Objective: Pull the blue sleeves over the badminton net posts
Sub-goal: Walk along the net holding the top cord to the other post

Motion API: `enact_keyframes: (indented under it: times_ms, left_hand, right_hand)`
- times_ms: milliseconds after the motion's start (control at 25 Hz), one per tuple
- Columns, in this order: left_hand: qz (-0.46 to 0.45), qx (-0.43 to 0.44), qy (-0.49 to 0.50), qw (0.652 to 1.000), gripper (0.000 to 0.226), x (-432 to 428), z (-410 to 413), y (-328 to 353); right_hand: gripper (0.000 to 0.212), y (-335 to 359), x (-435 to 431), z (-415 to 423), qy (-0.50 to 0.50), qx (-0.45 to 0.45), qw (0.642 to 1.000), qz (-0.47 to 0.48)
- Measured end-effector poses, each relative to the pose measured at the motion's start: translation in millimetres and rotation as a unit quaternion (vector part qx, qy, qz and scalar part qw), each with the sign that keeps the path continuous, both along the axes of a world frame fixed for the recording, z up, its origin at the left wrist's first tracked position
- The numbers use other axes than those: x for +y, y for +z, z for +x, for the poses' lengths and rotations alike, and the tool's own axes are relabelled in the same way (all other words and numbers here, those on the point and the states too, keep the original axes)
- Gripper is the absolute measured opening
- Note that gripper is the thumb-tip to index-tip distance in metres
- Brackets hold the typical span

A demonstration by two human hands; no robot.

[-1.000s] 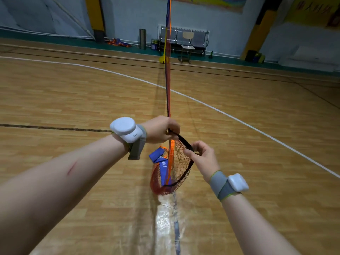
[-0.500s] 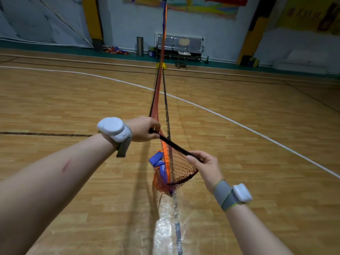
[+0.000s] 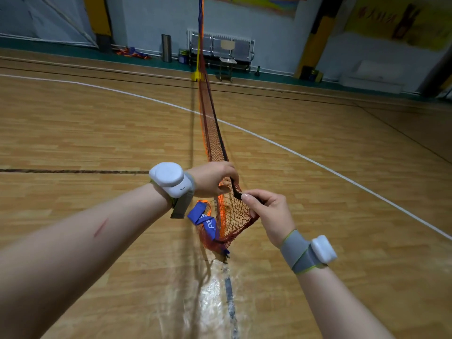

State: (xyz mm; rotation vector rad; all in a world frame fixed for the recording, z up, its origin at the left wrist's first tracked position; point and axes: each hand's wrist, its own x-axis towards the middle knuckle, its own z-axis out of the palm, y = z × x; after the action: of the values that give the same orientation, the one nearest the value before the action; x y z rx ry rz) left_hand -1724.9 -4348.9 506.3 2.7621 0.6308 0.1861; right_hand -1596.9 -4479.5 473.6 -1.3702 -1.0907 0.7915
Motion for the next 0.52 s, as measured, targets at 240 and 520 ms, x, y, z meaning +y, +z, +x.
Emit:
enact_keyframes:
  times_ms: [240, 520]
  left_hand:
    - [-0.014, 0.003, -0.024, 1.000, 0.019, -25, -18, 1]
    - [0.006, -0.031, 0.014, 0.999, 0.011, -36, -48, 15]
  right_hand:
    - [0.020, -11, -10, -12, 0.003, 0.012, 1.000, -0.013]
    - [0.024, -39, -14, -22, -0.018, -0.036, 0.997, -0.072]
